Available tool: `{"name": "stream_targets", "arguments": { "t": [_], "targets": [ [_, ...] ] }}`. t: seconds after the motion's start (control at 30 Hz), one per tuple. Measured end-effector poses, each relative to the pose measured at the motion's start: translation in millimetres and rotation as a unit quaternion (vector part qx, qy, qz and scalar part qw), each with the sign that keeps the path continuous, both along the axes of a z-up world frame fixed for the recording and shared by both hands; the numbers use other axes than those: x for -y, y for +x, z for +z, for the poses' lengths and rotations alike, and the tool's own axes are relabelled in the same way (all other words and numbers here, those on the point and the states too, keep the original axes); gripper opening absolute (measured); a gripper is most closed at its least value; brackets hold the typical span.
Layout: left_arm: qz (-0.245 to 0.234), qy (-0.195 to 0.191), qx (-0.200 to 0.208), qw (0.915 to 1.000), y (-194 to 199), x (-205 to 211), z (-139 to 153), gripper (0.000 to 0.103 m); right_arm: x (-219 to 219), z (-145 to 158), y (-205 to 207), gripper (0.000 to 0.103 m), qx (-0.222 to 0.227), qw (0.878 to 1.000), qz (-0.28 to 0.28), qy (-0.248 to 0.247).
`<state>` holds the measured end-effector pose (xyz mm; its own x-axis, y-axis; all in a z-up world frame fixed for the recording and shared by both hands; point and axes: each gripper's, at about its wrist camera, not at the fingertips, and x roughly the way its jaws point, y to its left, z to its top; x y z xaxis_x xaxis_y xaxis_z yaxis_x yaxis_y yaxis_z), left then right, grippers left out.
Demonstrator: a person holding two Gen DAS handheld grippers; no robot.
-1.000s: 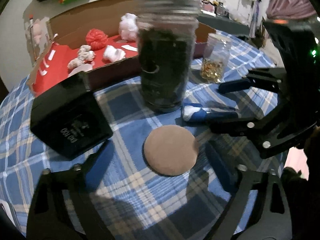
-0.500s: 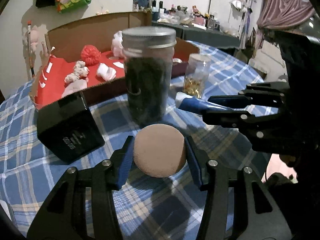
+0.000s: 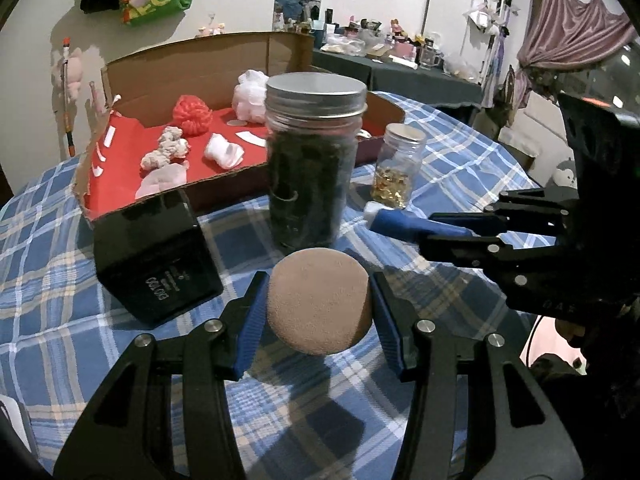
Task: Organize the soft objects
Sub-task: 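Lift the tan sponge and blue tube and carry them over the red box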
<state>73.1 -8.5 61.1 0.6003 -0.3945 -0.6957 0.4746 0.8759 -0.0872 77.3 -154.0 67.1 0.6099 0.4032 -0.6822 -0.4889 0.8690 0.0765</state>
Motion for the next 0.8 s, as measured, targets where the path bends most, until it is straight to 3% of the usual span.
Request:
{"name": "stream_targets", "arguments": {
  "t": [0.8],
  "targets": [
    [0.068, 0.027, 0.023, 0.9971, 20.6, -62.5, 32.9, 0.048, 62.4, 31.8, 11.6, 0.021, 0.034, 0.996, -0.083, -0.030]
  ]
}}
